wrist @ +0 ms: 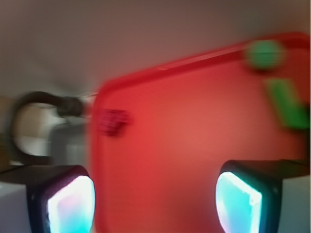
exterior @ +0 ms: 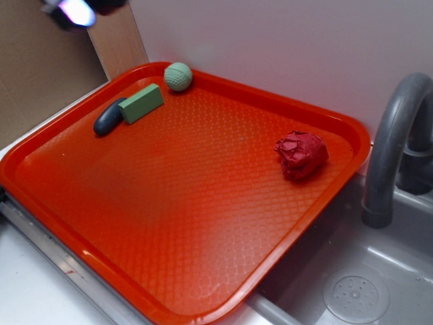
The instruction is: Grab the red paper.
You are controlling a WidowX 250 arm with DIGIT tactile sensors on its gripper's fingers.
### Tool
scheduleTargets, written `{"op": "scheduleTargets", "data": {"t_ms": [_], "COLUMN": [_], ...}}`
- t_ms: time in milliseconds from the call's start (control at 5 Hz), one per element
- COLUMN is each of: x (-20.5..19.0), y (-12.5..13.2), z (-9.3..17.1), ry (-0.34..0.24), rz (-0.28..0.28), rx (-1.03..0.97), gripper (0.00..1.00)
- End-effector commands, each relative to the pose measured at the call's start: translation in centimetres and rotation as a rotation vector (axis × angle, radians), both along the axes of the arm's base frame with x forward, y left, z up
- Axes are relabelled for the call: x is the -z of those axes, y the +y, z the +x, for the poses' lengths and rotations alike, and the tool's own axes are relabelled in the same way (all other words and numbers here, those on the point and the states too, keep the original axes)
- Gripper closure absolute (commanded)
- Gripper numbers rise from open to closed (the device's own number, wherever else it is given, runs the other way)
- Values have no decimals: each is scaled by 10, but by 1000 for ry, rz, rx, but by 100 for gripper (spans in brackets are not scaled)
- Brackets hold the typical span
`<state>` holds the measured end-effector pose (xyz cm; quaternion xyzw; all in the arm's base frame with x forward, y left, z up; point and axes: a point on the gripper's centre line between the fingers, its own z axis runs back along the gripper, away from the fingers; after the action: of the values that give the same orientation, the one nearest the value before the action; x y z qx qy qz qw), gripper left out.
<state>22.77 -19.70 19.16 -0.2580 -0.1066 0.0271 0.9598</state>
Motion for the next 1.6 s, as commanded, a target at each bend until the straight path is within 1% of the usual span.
{"op": "scheduleTargets", "data": {"t_ms": [0, 200, 400, 600, 800, 1000, 1200, 1400], "x": [39, 62, 81, 93, 104, 113, 125, 125], "y": [-73, -101, -121, -134, -140, -141, -137, -134], "z": [34, 43, 52, 61, 65, 69, 66, 71], "ry": [-1, 7, 9, 29, 16, 42, 70, 89], "rz": [184, 205, 206, 186, 167, 80, 76, 109], "rx": [81, 160, 210, 277, 319, 401, 440, 465], "gripper": [0, 0, 0, 0, 0, 0, 0, 100]}}
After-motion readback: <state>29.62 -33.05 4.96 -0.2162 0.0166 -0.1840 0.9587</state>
